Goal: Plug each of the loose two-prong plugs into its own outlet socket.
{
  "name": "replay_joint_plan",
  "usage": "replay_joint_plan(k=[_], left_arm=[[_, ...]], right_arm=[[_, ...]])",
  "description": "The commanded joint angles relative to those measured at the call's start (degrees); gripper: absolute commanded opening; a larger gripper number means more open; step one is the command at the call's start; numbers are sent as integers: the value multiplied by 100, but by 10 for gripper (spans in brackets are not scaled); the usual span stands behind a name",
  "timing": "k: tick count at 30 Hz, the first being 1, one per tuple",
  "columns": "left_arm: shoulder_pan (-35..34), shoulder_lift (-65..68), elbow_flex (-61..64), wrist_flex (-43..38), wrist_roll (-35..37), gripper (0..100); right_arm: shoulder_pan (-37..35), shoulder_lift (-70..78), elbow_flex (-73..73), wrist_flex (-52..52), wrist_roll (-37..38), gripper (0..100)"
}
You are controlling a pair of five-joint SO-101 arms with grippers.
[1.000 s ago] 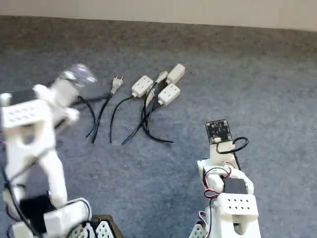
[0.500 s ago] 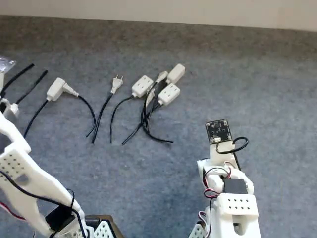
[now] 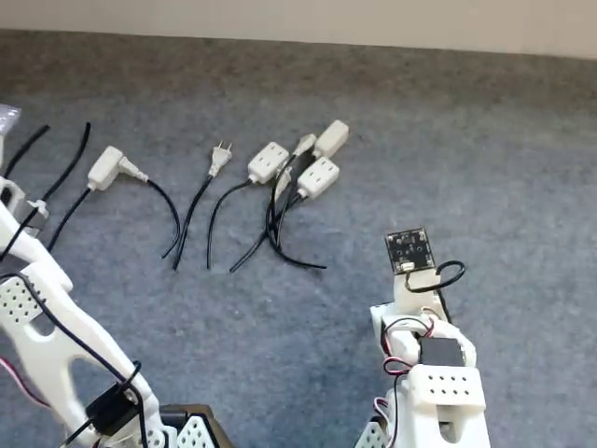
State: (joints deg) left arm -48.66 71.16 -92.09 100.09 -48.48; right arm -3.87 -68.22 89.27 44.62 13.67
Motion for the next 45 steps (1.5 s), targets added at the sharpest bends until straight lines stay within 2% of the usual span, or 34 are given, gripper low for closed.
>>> replay_joint_plan(k=[1,4,7,11,15,20,24,27,33,45], left_arm=[[-31,-734,-286,79,255,309],[189,-1182,-286,88,510,309],[699,-1631,-286,88,905,309],[1648,-2316,-154,105,1442,309],[2853,-2897,620,97,1776,309],[4435,-3046,1560,62,1749,309],[5244,-2589,2053,-360,1213,309],[5464,-2070,2158,-712,1160,309],[5349,-1209,2158,-1363,1160,309],[5332,-444,2158,-2171,1160,309]], right_arm=[[-66,-84,-48,-101,70,252],[-66,-84,-48,-101,70,252],[-66,-84,-48,-101,70,252],[-66,-84,-48,-110,62,252],[-66,-84,-48,-110,62,252],[-66,-84,-48,-110,62,252],[-66,-84,-48,-110,70,252],[-66,-84,-48,-110,79,252],[-66,-84,-48,-101,79,252],[-259,-84,-22,-101,79,252]])
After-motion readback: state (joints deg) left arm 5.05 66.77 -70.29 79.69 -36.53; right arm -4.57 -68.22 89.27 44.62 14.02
